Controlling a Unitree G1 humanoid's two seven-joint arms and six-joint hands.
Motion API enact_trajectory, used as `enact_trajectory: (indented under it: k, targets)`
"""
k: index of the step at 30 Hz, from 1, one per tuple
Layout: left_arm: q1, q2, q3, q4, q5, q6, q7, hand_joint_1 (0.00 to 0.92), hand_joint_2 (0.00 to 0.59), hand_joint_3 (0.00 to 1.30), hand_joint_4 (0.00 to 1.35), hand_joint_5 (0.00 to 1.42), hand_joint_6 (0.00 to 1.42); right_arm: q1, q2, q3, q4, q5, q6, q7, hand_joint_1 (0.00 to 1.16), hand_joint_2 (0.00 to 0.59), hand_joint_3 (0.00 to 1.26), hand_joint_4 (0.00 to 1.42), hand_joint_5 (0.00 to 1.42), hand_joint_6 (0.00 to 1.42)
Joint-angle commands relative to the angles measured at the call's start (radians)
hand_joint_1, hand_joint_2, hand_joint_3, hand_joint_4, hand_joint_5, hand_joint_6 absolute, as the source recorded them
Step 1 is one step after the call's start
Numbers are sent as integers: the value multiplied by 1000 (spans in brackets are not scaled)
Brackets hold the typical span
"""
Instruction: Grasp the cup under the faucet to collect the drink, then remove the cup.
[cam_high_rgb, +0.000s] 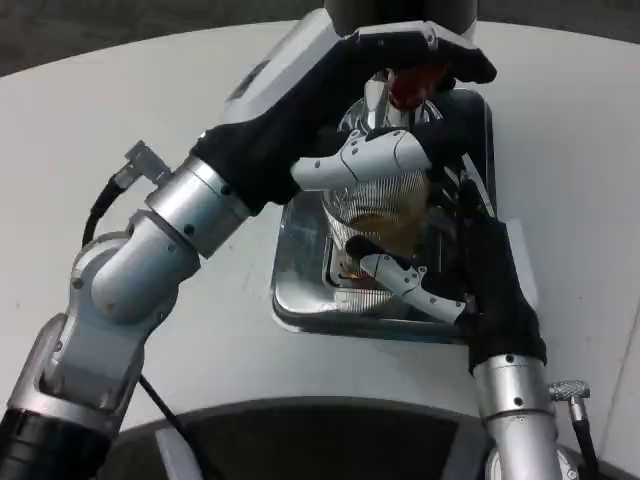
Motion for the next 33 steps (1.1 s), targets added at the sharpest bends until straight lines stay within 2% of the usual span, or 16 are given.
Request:
enact_trajectory:
  k: [1, 18, 24, 33]
  targets:
    - [38, 20, -16, 10, 27, -3, -20, 0, 50, 479, 410, 452, 332, -6, 5, 10, 21, 4, -22, 7, 859, 150, 71, 152, 199, 198]
    - [37, 24, -15, 19, 28, -1, -19, 0, 55, 479, 411, 452, 332, -47, 3, 21, 83, -8, -36, 5, 849, 153, 62, 151, 191, 196]
    - [39, 24, -12, 17, 24, 4, -18, 0, 55, 479, 411, 452, 332, -59, 7, 26, 102, -12, -36, -2, 851, 148, 62, 183, 223, 195]
    - [52, 16, 0, 10, -13, 33, -25, 0, 50, 477, 398, 452, 320, -57, 5, 33, 102, -20, -35, -13, 852, 148, 118, 312, 357, 275]
